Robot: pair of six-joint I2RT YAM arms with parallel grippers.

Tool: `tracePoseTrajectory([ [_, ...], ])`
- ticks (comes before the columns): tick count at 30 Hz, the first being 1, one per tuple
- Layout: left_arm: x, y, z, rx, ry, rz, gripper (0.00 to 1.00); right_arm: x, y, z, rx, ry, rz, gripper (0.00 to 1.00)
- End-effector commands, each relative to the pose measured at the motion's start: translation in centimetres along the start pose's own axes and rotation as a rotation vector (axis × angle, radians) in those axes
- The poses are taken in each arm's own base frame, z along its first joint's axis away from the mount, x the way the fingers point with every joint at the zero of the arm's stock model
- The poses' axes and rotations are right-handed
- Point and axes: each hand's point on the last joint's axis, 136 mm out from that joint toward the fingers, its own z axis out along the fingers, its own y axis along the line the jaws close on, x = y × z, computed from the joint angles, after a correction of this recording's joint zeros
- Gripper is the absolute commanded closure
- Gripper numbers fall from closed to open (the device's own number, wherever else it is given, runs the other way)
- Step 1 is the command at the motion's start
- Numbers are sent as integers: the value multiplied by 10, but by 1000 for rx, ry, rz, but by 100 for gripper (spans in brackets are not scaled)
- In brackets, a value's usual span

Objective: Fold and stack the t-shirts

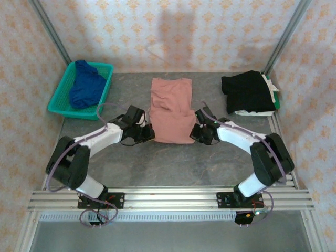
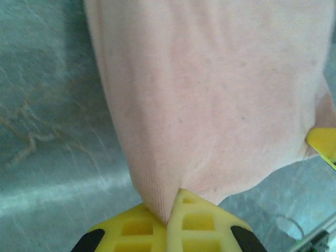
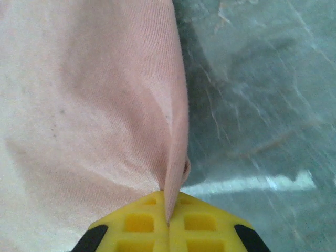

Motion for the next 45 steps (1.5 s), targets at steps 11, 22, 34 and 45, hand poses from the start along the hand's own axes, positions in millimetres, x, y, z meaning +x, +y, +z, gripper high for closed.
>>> tracePoseTrajectory([
  [11,-48,-64,-91,17,-164,98,100,-37,66,-114,-106,-86,-51,100],
  [22,-199,-61,-44,26,-162,-16,100,-184,127,-50,-136,-41,-9,100],
  [34,-271,13,21,-38,-76,-155,65,-247,133,28,-173,-18,48,83],
  [45,-277,4,-34,-121,-192,-47,50,-257,117,-28,22,-219,-135,68],
])
